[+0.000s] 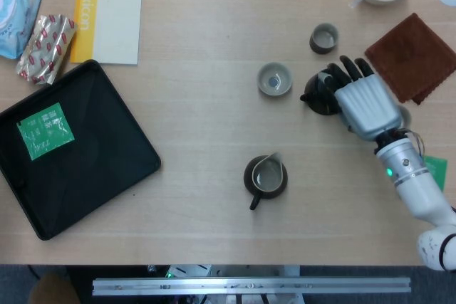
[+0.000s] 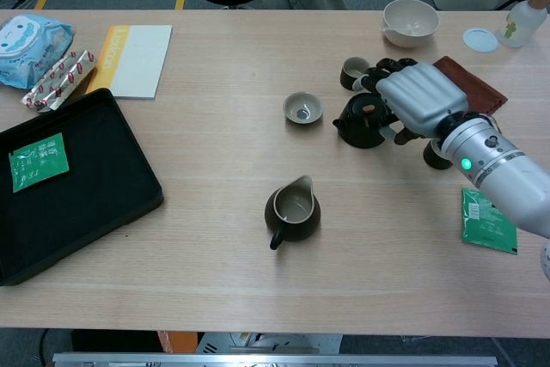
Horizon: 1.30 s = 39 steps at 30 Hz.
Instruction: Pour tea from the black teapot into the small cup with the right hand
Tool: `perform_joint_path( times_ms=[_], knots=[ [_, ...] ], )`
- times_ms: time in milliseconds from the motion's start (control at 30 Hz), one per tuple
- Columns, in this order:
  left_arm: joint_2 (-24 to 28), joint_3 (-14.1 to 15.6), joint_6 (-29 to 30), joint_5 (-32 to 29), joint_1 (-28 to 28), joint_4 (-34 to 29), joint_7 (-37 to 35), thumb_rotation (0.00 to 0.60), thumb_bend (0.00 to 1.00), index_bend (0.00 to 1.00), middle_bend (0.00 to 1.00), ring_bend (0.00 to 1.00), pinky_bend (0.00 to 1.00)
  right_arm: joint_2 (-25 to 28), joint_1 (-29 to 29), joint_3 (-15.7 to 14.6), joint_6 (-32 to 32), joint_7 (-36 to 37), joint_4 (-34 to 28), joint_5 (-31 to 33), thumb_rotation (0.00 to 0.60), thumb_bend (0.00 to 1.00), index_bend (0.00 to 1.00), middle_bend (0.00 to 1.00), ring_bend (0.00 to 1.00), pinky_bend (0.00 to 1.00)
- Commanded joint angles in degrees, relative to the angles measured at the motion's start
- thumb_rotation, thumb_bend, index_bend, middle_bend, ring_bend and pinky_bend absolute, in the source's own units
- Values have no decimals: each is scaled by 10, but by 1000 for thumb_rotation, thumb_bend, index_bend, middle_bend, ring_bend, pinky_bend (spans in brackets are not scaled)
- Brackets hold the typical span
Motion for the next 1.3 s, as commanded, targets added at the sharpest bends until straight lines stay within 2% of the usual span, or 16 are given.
perform_joint_path(
  times_ms=[33, 467, 867, 1067, 1300],
  knots=[
    [0, 0, -1, 0, 0, 0, 0, 600, 392, 146, 195, 138, 137, 2, 5, 6, 1, 1, -4, 6, 600, 313, 205, 180, 98, 170],
    [0, -1, -3, -6, 2, 2, 1, 600, 392, 146, 195, 138, 137, 4, 57, 50, -39, -21, -13, 96, 600, 321, 205, 180, 97, 173],
    [2, -2, -4, -9, 4, 1, 2, 600, 392, 146, 195, 138, 137, -5, 101, 54, -64, -39, 6, 167, 600, 321, 205, 186, 98, 174],
    [3, -2, -3, -10, 6, 2, 1, 600, 392, 146, 195, 138, 137, 1, 113, 45, -69, -33, 4, 184, 600, 322, 224, 263, 185, 217],
    [3, -3, -2, -11, 6, 2, 1, 600, 392, 146, 195, 137, 137, 2, 123, 37, -67, -26, 7, 196, 600, 323, 381, 393, 331, 259]
  ],
)
